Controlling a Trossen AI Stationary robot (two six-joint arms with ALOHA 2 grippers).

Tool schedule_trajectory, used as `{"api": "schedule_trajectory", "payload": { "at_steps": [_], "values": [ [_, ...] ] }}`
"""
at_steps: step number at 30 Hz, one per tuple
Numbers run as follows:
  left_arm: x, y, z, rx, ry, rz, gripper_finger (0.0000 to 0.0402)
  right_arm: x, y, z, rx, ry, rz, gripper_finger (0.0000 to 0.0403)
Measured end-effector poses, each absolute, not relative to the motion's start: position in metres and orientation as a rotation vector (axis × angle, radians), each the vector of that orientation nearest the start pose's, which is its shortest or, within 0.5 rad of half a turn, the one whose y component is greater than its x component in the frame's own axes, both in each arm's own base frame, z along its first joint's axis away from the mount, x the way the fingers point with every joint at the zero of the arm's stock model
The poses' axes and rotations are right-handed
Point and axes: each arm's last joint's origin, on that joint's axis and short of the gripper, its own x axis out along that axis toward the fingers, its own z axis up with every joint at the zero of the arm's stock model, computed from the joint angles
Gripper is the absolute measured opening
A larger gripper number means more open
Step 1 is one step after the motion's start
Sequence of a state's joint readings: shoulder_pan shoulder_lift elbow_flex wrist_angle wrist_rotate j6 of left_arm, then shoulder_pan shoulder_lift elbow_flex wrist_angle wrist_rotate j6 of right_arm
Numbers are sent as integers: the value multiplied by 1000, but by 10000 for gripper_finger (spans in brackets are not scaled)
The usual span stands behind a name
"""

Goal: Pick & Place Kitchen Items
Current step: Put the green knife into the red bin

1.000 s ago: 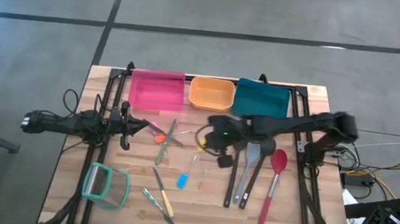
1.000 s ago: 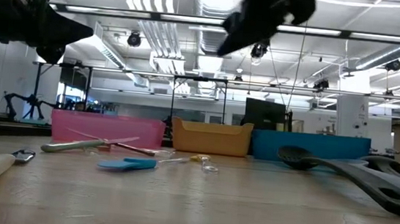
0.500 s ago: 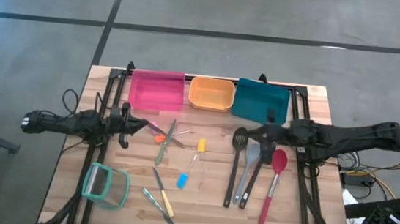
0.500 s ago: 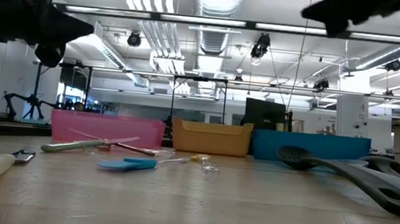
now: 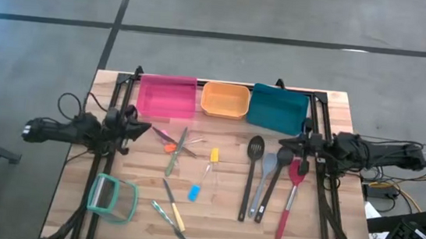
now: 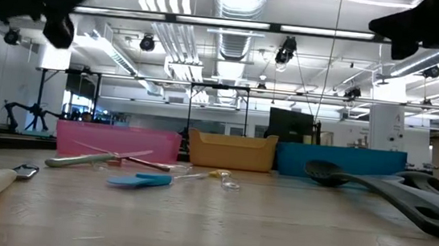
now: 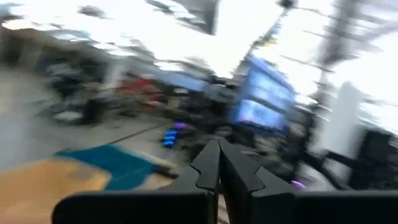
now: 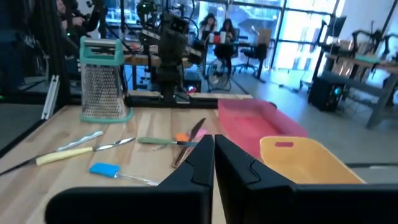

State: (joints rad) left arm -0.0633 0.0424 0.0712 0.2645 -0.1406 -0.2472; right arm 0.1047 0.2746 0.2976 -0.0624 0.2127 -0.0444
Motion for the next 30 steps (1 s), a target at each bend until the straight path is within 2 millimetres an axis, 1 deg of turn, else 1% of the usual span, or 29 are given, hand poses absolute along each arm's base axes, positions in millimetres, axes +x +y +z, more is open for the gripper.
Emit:
{"api": "schedule_trajectory", "payload": {
  "at_steps": [2, 4, 6, 9, 13, 17, 20, 22, 25, 28, 30],
  "values": [
    [92, -3, 223, -257, -297, 4, 12, 104, 5, 236, -71, 32, -107, 8],
    [97, -3, 230, -229, -250, 21, 16, 102, 5, 236, -79, 22, -108, 8],
    [104, -3, 237, -202, -202, 38, 29, 101, 5, 236, -79, 16, -107, 8],
    [119, -4, 249, -199, -124, 57, 60, 101, 4, 236, -79, 15, -107, 8],
    [144, -6, 262, -206, 75, 74, 111, 102, 5, 236, -75, 19, -107, 8],
    [166, -9, 278, -264, 287, 101, 149, 101, 5, 236, -8, 15, -106, 8],
    [181, -14, 281, -331, 452, 174, 157, 101, 5, 235, 22, 26, -106, 8],
    [191, -19, 286, -340, 512, 242, 156, 101, 5, 234, 23, 30, -106, 8],
    [204, -28, 278, -314, 648, 376, 149, 102, 5, 234, 22, 31, -106, 8],
    [215, -36, 269, -310, 749, 474, 143, 102, 5, 233, 22, 34, -107, 8],
    [222, -39, 266, -344, 775, 519, 140, 102, 5, 234, 22, 34, -107, 8]
  ]
}}
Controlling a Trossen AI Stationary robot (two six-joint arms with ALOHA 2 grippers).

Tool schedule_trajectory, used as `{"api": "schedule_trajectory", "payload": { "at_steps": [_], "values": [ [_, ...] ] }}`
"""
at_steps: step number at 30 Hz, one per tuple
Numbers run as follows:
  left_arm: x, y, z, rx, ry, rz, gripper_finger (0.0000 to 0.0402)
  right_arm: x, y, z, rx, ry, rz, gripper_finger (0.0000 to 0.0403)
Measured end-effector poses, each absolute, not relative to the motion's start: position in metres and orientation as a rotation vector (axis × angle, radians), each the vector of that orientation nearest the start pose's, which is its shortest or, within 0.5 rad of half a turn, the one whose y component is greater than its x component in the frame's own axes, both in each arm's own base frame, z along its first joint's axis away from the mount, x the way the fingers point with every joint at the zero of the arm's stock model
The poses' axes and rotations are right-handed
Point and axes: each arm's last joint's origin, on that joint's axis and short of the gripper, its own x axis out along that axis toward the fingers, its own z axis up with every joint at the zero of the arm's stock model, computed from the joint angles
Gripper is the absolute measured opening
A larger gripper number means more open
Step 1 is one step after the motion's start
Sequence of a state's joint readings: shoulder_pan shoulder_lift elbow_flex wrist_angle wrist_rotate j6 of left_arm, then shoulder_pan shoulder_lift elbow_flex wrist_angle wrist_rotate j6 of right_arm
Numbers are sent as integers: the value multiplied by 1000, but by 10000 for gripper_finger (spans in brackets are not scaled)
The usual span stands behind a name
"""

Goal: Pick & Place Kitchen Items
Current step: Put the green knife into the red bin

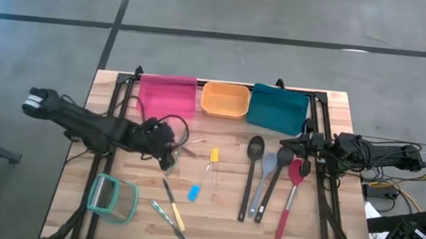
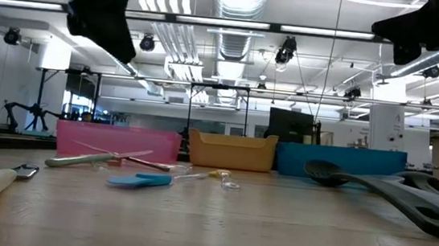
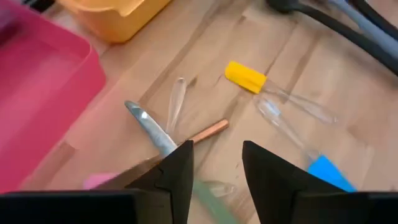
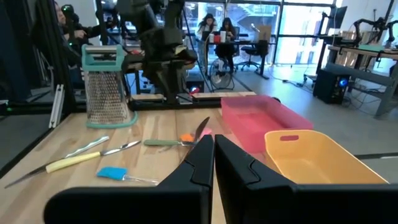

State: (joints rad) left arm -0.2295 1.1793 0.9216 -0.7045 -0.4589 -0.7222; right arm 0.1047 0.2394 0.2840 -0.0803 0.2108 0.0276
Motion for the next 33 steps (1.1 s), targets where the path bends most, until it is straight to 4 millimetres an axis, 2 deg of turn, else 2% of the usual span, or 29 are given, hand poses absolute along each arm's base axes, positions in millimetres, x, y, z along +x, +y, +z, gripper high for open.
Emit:
{"api": "schedule_trajectory", "payload": {
  "at_steps": [10, 22, 27, 33],
  "values": [
    [249, -45, 228, -410, 942, 614, 138, 103, 5, 233, 20, 44, -107, 8],
    [268, -36, 201, -410, 1048, 688, 140, 104, 5, 232, 46, 51, -109, 8],
    [268, -25, 192, -467, 1154, 690, 159, 104, 5, 232, 44, 52, -109, 9],
    [269, -21, 189, -472, 1169, 703, 191, 104, 5, 232, 44, 52, -109, 9]
  ]
}}
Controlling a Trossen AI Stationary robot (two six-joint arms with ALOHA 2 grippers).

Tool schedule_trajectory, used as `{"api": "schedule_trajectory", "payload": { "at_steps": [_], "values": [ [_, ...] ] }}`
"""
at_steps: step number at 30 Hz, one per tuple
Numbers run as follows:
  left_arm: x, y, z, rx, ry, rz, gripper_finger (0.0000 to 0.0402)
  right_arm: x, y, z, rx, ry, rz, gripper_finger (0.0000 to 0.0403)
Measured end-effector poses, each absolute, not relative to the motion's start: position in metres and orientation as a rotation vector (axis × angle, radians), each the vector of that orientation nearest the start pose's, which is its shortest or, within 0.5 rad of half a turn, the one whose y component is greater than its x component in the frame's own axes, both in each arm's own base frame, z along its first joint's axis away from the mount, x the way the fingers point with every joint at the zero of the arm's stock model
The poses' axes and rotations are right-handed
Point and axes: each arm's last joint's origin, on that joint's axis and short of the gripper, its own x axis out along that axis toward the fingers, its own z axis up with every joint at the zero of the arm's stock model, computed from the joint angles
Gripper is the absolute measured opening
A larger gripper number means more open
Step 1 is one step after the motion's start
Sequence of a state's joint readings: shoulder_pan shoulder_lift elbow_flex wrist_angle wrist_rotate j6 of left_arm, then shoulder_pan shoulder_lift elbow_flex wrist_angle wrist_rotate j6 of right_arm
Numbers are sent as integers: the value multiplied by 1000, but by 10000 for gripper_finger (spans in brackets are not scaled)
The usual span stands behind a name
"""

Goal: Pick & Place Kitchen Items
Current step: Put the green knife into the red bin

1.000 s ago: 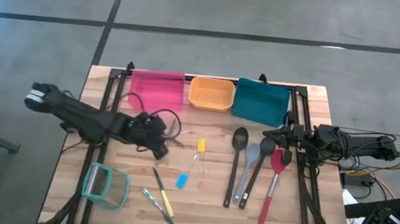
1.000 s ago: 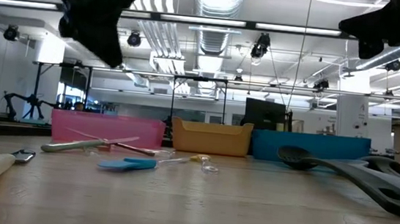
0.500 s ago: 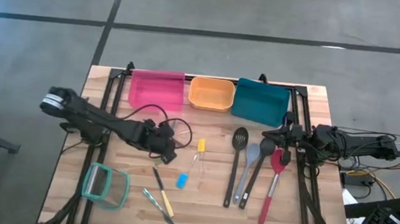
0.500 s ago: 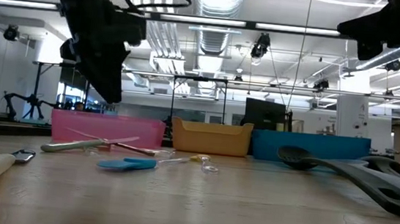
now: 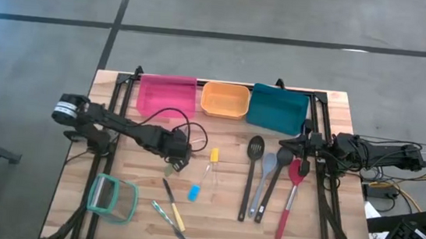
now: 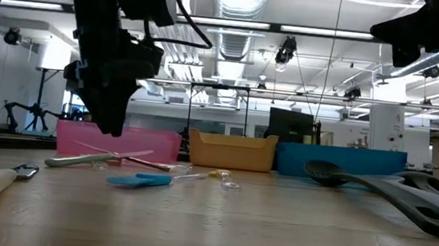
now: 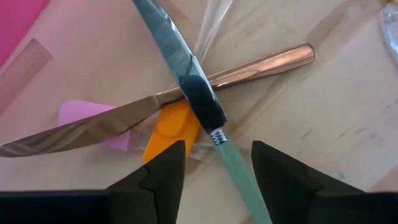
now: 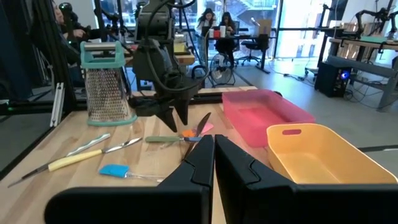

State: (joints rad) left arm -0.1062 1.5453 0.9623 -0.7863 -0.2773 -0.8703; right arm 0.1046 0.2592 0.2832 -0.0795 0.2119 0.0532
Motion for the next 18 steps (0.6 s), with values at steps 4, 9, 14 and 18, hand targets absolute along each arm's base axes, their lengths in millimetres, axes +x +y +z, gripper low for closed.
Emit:
{"api": "schedule_trajectory", "payload": {
  "at_steps": [4, 9, 14, 18],
  "values": [
    [269, -21, 189, -497, 1160, 721, 197, 104, 5, 232, 44, 52, -109, 9],
    [272, -21, 185, -505, 1159, 730, 195, 104, 5, 232, 44, 53, -108, 9],
    [275, -21, 176, -497, 1185, 745, 195, 104, 5, 230, 41, 66, -109, 9],
    [276, -21, 171, -497, 1198, 757, 195, 104, 5, 230, 40, 73, -109, 9]
  ]
}}
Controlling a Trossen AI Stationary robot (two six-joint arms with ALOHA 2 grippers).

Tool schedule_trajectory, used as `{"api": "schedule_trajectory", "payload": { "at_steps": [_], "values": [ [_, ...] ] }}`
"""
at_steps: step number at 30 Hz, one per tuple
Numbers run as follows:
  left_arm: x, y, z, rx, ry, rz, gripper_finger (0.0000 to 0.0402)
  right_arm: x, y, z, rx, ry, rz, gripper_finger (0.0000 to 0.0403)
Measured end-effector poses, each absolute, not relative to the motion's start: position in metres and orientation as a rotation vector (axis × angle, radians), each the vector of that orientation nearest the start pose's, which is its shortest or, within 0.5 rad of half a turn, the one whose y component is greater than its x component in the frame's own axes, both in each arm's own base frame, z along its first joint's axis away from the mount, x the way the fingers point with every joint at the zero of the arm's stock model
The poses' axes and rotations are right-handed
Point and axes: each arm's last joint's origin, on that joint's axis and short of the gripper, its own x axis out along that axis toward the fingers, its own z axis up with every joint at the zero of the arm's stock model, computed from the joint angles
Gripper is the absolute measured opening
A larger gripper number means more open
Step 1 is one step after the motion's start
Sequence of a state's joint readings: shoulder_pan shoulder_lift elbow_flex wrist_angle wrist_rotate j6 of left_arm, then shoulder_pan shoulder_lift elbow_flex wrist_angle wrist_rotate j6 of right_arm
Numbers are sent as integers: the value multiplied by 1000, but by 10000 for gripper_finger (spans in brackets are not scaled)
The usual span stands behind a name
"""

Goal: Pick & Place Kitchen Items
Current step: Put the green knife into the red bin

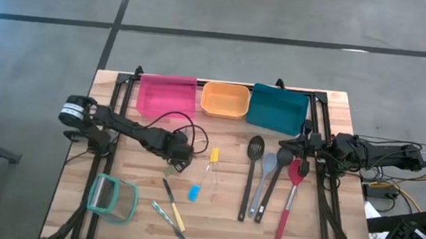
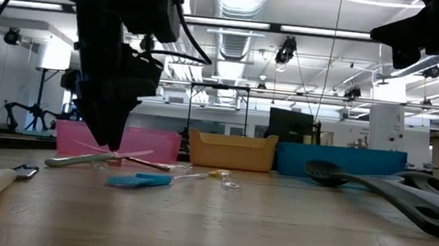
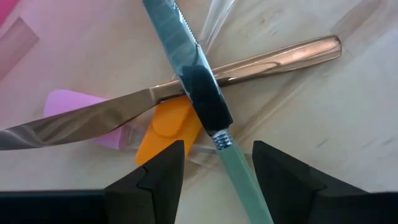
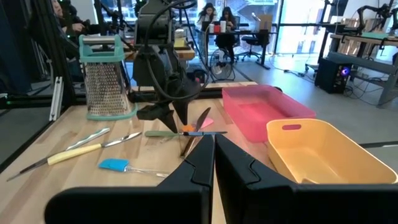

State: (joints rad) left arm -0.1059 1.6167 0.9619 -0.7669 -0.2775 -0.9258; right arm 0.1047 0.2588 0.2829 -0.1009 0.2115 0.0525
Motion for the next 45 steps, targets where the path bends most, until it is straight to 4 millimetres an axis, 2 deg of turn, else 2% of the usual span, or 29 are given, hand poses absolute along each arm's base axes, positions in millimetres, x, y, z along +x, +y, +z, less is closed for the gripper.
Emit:
{"api": "schedule_trajectory", "payload": {
  "at_steps": [9, 32, 38, 45],
  "values": [
    [283, -22, 162, -505, 1184, 775, 195, 105, 5, 229, 39, 80, -109, 9],
    [284, -21, 161, -526, 1145, 809, 177, 106, 5, 223, 37, 96, -109, 9],
    [279, -21, 154, -536, 1170, 821, 177, 106, 5, 223, 37, 96, -109, 9],
    [282, -21, 153, -560, 1140, 793, 177, 106, 5, 222, 36, 98, -109, 9]
  ]
}}
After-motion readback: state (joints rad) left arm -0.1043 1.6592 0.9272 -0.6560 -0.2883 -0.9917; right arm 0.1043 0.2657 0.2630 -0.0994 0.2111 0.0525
